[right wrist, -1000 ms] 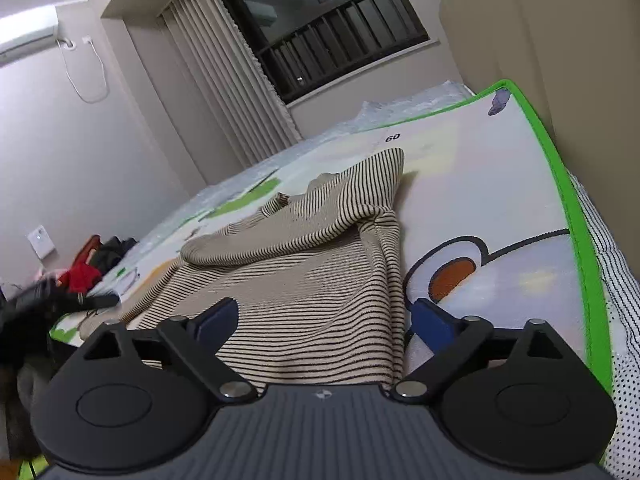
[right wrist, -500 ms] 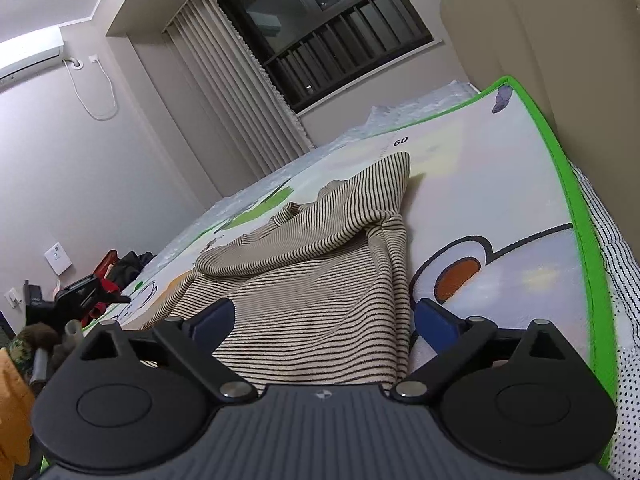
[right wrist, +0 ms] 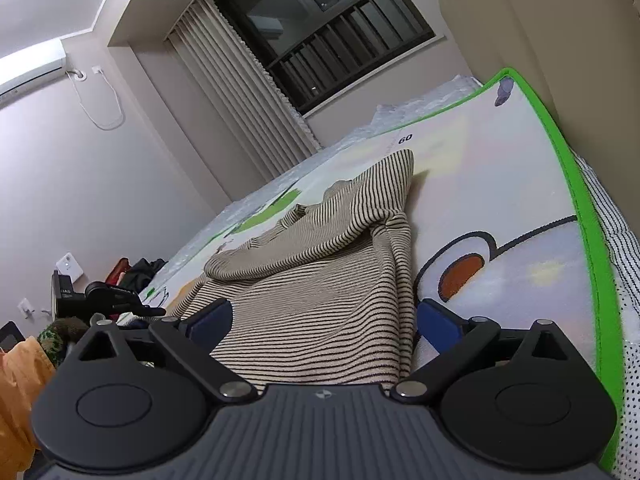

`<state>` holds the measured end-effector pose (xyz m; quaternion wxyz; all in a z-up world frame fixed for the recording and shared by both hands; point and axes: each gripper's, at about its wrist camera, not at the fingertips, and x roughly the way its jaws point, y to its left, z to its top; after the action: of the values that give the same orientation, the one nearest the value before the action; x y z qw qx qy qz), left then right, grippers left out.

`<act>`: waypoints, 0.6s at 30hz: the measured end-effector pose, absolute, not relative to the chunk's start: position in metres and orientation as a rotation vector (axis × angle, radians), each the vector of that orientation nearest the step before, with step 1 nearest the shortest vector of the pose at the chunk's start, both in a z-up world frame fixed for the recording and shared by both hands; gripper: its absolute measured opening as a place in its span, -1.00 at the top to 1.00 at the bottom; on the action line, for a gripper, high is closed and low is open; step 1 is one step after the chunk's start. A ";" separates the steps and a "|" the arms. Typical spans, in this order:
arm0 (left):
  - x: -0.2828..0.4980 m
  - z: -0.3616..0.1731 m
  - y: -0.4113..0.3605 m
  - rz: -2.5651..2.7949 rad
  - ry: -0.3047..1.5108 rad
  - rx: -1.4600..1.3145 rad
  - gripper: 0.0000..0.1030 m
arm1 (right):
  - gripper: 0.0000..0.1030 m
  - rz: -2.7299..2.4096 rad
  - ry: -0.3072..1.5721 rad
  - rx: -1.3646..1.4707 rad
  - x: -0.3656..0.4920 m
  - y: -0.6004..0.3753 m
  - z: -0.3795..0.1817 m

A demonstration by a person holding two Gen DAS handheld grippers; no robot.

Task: Fold clothes
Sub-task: 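Grasp the other sleeve cuff with the left gripper and fold it across the body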

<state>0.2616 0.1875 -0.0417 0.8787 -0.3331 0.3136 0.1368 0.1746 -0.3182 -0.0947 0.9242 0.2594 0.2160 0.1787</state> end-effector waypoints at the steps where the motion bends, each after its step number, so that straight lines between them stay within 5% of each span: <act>1: 0.262 -0.036 0.184 0.273 0.645 -0.667 0.70 | -0.93 0.369 0.441 0.534 0.174 -0.318 -0.095; 18: 0.297 0.078 0.005 -0.159 0.486 -0.310 0.77 | -0.97 0.397 0.411 0.575 0.174 -0.324 -0.097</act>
<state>0.2973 0.0052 0.0784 0.9556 -0.1529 0.2394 -0.0782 0.1739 -0.3244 -0.0969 0.9189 0.2799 0.1998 0.1932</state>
